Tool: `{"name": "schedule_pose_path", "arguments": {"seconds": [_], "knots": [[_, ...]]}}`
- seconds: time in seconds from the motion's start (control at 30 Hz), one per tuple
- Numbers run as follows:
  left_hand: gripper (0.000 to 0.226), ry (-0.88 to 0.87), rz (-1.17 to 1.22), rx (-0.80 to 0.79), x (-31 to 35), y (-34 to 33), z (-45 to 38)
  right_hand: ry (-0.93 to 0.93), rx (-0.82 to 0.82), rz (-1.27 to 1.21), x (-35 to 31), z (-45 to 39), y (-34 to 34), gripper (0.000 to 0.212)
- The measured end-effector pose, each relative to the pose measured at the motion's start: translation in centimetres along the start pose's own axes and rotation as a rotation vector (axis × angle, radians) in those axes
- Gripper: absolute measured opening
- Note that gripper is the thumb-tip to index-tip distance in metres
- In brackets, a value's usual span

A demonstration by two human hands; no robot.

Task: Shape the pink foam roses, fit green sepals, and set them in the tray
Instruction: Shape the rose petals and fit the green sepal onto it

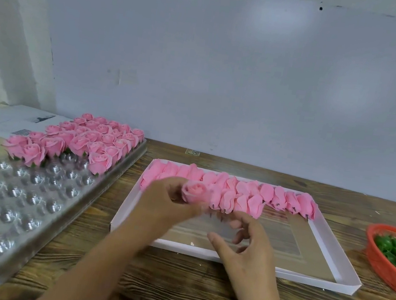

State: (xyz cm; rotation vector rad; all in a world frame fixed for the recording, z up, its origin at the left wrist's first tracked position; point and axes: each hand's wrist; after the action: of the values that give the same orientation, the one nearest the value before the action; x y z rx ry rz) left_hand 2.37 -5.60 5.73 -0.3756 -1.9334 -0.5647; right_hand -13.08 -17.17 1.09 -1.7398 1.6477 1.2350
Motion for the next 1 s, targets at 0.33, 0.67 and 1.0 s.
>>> {"name": "schedule_pose_path", "arguments": {"seconds": [0.33, 0.67, 1.0], "knots": [[0.036, 0.123, -0.215, 0.556, -2.2, 16.8, -8.3, 0.042, 0.043, -0.053, 0.2, -0.2, 0.6, 0.037], [0.078, 0.296, -0.481, 0.468, -9.5, 20.6, -11.1, 0.019, 0.055, -0.083, 0.5, -0.4, 0.5, 0.032], [0.056, 0.162, -0.766, 0.337, -10.6, 18.2, -11.7, 0.027, 0.054, -0.059, 0.8, -0.5, 0.4, 0.033]]}}
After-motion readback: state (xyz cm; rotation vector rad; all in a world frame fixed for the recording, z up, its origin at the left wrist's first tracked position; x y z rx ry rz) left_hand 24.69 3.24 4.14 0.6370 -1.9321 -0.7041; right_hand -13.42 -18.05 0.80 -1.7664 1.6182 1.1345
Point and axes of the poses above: each hand's wrist, its own z-axis away from the middle knuckle, its own y-axis out of the back of the hand, x = y × z, and after that the axes turned 15 degrees about x, right-handed
